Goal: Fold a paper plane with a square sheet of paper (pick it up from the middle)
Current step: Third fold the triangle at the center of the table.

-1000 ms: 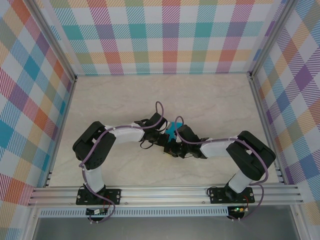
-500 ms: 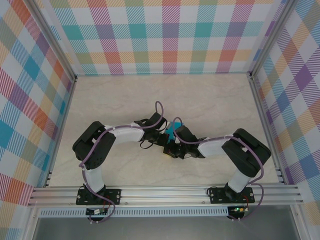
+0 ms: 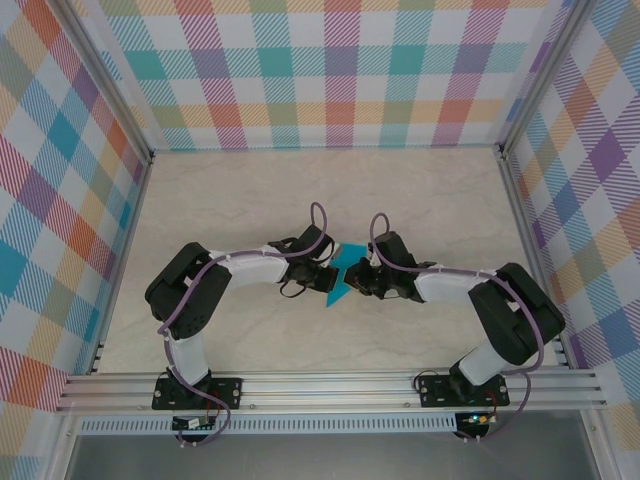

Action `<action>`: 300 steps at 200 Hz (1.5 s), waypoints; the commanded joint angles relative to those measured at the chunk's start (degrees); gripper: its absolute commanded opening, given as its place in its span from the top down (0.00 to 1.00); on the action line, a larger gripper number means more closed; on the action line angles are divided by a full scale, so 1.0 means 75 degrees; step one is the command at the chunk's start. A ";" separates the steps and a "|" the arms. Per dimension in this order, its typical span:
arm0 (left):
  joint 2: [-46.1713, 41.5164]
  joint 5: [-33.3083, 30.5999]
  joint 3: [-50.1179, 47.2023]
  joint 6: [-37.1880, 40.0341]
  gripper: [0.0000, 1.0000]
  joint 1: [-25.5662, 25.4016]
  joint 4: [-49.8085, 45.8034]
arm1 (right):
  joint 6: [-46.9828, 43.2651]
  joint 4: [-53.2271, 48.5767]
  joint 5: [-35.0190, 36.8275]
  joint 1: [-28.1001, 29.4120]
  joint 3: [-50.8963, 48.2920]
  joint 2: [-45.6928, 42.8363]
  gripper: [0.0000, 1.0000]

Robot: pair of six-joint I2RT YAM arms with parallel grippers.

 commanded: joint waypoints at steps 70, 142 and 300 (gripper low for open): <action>0.0274 -0.0092 -0.0326 -0.0057 1.00 0.0024 -0.0799 | -0.0424 -0.0032 -0.0073 0.0014 0.0171 0.0954 0.87; 0.0277 -0.0112 -0.0280 -0.0036 1.00 0.0027 -0.0854 | -0.0737 -0.0329 -0.0374 -0.0566 0.0350 0.0282 0.86; 0.0257 -0.0075 -0.0238 -0.0013 1.00 0.0021 -0.0901 | -0.1245 -0.0563 -0.0678 -0.1273 0.0572 0.0459 0.86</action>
